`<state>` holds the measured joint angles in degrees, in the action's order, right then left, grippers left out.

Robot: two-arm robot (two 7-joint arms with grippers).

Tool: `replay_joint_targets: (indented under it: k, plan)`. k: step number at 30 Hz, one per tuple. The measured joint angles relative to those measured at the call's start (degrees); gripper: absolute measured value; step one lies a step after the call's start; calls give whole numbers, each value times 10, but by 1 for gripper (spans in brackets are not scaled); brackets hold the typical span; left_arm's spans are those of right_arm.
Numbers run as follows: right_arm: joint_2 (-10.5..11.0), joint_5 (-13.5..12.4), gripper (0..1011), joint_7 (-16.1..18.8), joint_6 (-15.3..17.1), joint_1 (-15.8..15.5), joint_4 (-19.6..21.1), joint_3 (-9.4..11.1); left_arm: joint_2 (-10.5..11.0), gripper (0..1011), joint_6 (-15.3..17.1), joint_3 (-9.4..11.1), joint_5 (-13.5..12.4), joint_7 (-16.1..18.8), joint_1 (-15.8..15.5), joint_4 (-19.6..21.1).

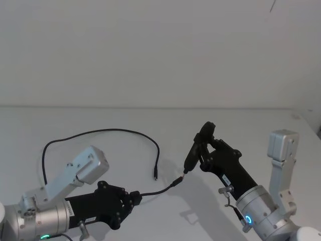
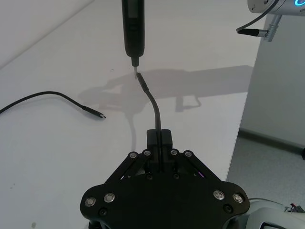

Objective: Pick up the data cable with the one hand.

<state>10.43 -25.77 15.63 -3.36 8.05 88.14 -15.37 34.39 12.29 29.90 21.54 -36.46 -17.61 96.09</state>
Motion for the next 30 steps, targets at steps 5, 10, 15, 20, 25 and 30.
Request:
replay_joint_targets:
  k: [5, 10, 15, 20, 25, 30]
  plan:
    - [0, -3, 279, -3, 7, -1, 4, -2, 0, 41, 0, 0, 0, 0, 0, 0]
    - [3, -6, 279, -6, 12, -3, 9, -2, 0, 41, 0, 0, 0, 0, 0, 0]
    - [7, -9, 279, -8, 17, -6, 15, 0, 0, 41, 0, 0, 0, 0, 0, 0]
    - [9, -10, 279, -10, 20, -8, 18, 1, 0, 40, 0, 0, 0, 0, 0, 0]
    - [11, -12, 279, -11, 22, -9, 20, 2, 0, 41, 0, 0, 0, 0, 0, 0]
    - [12, -13, 279, -12, 24, -10, 22, 3, 0, 41, 0, 0, 0, 0, 0, 0]
